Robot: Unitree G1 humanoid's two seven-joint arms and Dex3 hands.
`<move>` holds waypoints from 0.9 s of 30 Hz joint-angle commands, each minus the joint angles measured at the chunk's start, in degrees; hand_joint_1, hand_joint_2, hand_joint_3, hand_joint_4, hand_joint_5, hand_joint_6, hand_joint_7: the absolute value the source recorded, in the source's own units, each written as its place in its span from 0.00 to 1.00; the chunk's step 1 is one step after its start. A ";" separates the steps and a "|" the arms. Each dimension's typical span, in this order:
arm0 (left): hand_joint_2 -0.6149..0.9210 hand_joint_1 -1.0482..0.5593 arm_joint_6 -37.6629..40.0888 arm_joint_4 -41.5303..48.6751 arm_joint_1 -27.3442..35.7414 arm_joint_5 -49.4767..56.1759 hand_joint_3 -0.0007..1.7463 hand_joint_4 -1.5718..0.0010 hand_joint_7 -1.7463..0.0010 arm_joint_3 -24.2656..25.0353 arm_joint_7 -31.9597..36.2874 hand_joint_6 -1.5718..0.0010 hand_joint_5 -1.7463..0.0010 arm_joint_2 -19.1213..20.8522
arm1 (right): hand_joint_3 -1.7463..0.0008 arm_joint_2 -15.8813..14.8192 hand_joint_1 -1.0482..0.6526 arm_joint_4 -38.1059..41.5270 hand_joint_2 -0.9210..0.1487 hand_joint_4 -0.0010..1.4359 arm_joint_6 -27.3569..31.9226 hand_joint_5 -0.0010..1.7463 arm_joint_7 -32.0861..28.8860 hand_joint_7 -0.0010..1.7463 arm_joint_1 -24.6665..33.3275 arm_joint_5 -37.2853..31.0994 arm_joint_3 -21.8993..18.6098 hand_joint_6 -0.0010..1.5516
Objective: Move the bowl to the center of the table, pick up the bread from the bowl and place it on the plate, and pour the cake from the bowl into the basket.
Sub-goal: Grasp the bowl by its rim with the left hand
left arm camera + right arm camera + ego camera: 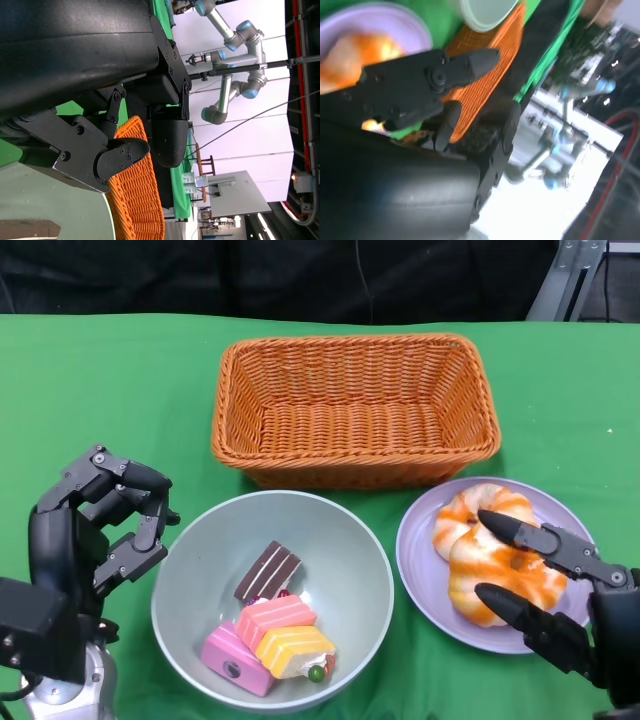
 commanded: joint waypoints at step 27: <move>0.89 0.61 0.55 -5.14 3.08 -2.12 0.40 0.51 0.27 -1.02 -10.65 0.50 0.14 4.17 | 0.36 8.62 0.64 -5.31 0.33 0.48 7.51 0.92 22.51 0.79 1.26 15.61 -6.99 0.42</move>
